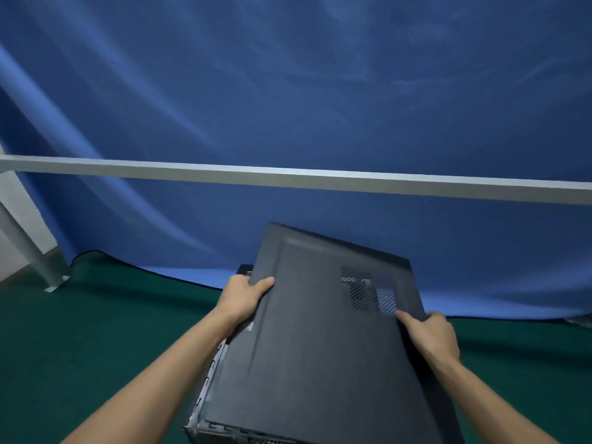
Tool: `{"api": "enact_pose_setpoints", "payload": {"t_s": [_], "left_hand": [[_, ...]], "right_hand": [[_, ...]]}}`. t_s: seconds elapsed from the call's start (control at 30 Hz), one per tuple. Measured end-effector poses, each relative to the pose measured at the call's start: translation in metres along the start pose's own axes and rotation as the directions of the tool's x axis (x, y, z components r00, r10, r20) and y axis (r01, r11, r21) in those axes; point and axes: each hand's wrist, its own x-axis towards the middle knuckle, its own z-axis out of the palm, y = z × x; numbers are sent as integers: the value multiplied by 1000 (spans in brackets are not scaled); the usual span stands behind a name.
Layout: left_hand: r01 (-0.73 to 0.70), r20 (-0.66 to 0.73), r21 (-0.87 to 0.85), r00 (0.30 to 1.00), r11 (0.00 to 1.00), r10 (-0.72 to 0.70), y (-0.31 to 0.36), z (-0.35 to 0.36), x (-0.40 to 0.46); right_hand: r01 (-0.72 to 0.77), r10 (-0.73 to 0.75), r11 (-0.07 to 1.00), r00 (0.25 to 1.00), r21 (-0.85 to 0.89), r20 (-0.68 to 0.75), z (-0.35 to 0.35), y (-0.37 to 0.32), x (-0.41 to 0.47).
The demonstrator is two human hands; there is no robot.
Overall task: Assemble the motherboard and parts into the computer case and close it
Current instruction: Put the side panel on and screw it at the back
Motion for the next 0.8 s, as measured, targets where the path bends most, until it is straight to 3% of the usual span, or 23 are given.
{"api": "enact_pose_setpoints", "payload": {"t_s": [0.07,0.17,0.3,0.47,0.7,0.8], "left_hand": [[30,-55,154,998,988,-21,-30,-12,18],[87,-30,279,996,956,-82,-65,-18,39],[101,-57,497,995,862,-84,-100,-16,53],[114,-67,603,993,789,-93,-128,-11,61],[3,-24,755,999,656,22,-137,-6,67],[-56,10,830,996,555,86,-136,-3,67]], "right_hand": [[8,-9,1000,1000,-22,-18,15,-10,-7],[12,-13,999,1000,-53,-14,29,-19,-12],[-1,2,997,1000,-76,7,48,-20,-18],[-68,70,996,997,-54,42,65,-9,-18],[-67,73,993,996,-101,56,71,-11,-17],[-59,64,990,997,-131,41,72,-14,-16]]}}
